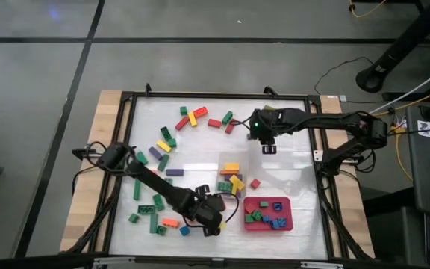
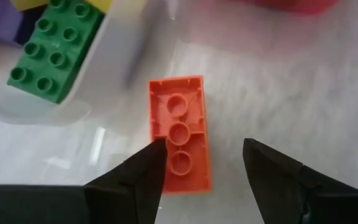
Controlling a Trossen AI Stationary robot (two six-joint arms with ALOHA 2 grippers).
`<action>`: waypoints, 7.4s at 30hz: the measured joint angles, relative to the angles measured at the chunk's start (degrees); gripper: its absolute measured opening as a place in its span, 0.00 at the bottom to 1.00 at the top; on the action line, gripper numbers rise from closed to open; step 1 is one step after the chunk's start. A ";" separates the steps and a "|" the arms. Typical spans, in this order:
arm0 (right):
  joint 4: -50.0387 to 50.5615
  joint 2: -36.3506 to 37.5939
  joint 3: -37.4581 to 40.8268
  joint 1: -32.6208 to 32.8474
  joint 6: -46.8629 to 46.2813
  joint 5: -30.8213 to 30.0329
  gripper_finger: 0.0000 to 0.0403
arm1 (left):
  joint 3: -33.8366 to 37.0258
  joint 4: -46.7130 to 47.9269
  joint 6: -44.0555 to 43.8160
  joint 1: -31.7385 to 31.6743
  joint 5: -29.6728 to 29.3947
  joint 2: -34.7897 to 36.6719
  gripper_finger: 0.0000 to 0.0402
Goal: Sort blocks by size
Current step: Put the orange rectangular game piece into the transparent bin, then put the green rectangular block into the transparent bin
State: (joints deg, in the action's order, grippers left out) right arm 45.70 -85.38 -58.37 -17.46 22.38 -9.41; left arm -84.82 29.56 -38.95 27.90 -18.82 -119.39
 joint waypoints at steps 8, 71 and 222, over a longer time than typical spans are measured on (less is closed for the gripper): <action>-0.25 0.00 0.00 0.18 0.09 1.05 0.43 | -0.06 -0.44 0.15 -0.17 -1.18 -2.67 0.49; -10.78 -14.53 -0.02 -14.44 12.51 8.54 0.43 | 0.22 -0.39 21.60 -13.38 -1.08 10.13 0.52; -11.47 0.38 -5.60 9.97 -18.73 27.06 0.27 | 0.22 41.06 -15.07 2.08 -14.95 22.42 0.52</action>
State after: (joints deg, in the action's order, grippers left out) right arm 34.23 -85.00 -63.96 -7.48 3.65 17.65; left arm -84.60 70.62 -54.01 29.98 -33.77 -96.97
